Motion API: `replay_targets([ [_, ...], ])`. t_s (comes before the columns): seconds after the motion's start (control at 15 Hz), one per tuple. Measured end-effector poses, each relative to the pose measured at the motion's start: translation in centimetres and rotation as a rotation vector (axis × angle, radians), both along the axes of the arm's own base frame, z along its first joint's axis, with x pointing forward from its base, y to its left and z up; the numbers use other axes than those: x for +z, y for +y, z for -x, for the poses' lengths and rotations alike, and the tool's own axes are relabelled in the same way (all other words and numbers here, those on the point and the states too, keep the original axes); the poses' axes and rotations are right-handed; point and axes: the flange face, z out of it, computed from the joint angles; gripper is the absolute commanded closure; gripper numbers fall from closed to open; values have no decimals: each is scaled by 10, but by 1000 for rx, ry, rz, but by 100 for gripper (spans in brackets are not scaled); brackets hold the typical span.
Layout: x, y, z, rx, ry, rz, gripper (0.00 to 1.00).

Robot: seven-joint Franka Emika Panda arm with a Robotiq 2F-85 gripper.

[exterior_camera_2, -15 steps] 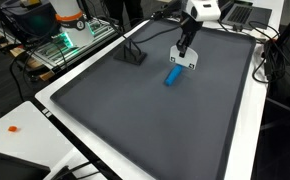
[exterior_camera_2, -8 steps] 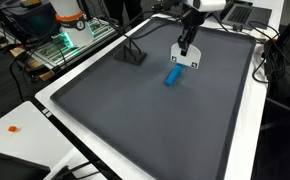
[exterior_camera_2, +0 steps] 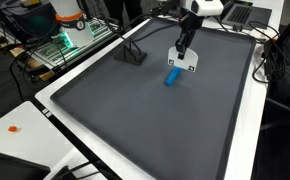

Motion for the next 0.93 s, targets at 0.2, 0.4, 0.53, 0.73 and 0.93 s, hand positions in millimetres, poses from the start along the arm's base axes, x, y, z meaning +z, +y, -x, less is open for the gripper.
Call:
replay_targets([
  [0.2,-10,0,2,7,17,6,99],
  [0.4,-16,-1,2,12,23,14,99],
  [0.53,-18,-1,2,14,26,15,99],
  [0.73,-22,-1,3,14,28,16,99],
  [0.93,-26,-2,3,14,29,15,99],
])
